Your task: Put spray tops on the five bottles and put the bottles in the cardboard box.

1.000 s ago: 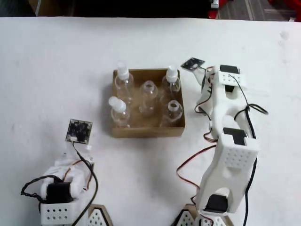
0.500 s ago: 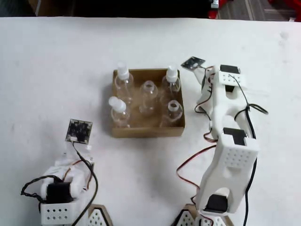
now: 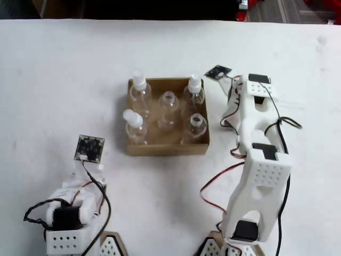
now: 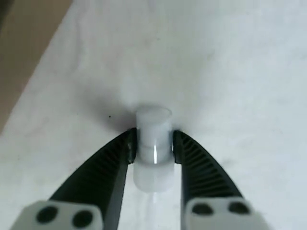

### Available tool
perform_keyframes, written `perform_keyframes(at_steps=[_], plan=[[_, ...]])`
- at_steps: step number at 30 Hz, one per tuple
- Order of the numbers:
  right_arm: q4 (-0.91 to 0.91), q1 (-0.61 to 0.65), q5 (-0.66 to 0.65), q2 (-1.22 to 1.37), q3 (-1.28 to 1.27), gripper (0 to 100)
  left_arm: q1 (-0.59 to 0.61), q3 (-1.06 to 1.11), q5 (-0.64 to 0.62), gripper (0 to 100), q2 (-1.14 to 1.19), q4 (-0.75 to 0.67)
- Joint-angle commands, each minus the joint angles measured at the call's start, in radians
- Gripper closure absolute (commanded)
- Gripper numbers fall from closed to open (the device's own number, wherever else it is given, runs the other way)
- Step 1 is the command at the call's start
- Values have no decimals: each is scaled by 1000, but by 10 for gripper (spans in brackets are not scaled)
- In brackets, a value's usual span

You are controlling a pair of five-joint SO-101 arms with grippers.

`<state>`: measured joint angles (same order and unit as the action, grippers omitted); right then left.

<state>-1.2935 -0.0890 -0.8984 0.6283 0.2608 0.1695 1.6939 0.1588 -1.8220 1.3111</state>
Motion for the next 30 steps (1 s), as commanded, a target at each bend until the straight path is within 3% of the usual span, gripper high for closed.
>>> perform_keyframes(at_steps=[1,6,20,30], plan=[[4,-22,-5,-5,25,978,-13,-2,6,975,-8,-23],[-31,-67,6,-82,25,983,-13,-2,6,975,-8,-23],[-280,-119,229,-588,18,983,-13,-2,6,975,-8,-23],[-292,-117,531,-928,17,983,-13,-2,6,975,-8,-23]])
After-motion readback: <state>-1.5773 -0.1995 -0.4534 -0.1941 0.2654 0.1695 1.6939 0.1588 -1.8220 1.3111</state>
